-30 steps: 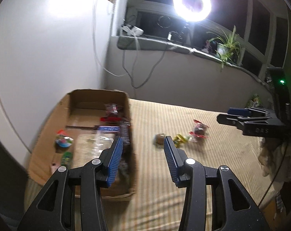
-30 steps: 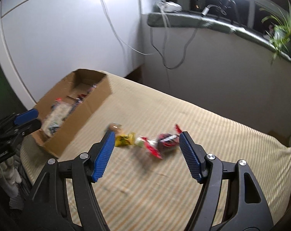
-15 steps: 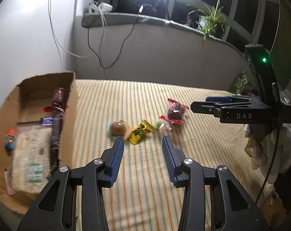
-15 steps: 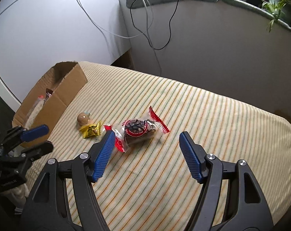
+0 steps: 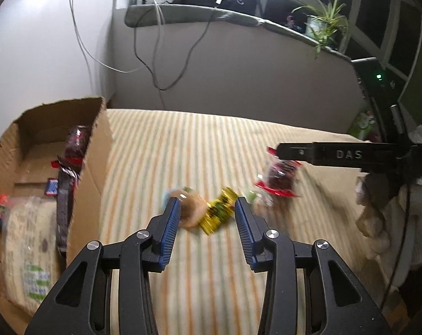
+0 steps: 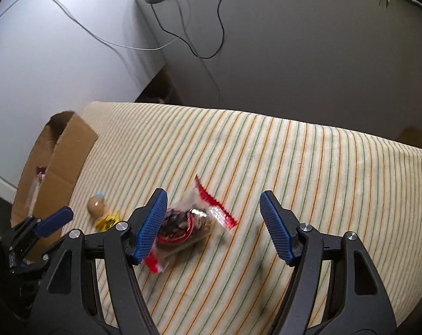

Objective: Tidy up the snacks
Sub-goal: 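Move both grippers back toward the remaining snacks, then grasp a chocolate ball with the left gripper while the right grasps a red-wrapped chocolate bag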

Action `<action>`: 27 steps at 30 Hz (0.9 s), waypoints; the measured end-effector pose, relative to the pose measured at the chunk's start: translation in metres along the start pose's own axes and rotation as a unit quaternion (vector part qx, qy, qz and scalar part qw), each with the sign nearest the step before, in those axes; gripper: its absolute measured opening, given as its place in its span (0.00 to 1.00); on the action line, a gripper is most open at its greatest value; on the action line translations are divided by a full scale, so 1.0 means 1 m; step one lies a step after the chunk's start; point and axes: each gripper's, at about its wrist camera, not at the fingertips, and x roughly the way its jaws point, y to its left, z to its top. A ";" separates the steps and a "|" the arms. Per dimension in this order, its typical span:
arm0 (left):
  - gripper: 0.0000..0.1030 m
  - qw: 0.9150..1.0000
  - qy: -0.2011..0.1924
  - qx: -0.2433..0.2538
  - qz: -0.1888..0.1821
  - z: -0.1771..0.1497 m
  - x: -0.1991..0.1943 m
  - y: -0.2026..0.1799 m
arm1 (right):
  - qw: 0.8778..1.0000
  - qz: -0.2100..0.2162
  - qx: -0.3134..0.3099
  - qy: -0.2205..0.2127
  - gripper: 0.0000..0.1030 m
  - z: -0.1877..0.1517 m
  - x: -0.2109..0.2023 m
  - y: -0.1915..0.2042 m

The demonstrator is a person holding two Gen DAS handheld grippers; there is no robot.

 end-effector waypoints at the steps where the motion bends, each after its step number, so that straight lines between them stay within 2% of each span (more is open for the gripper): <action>1: 0.38 1.000 0.003 0.000 0.008 0.000 0.004 0.000 | 1.000 0.004 0.002 0.003 0.70 0.000 0.002 0.000; 7: 0.38 0.999 0.023 -0.004 0.034 -0.002 0.023 0.004 | 1.000 0.015 0.011 0.014 0.70 0.000 0.009 0.000; 11: 0.38 0.999 0.025 -0.008 0.036 -0.001 0.027 0.005 | 0.999 0.029 0.026 0.014 0.70 -0.004 0.003 -0.004; 17: 0.35 0.999 0.025 -0.007 0.035 0.001 0.032 0.005 | 0.996 0.051 0.055 0.037 0.70 -0.009 0.007 -0.004; 22: 0.32 0.999 0.023 -0.004 0.027 0.000 0.030 0.006 | 0.998 0.044 0.029 0.039 0.69 -0.008 0.016 0.015; 27: 0.30 1.000 0.021 0.000 0.021 0.000 0.029 0.005 | 0.999 0.030 -0.013 0.038 0.64 -0.011 0.022 0.035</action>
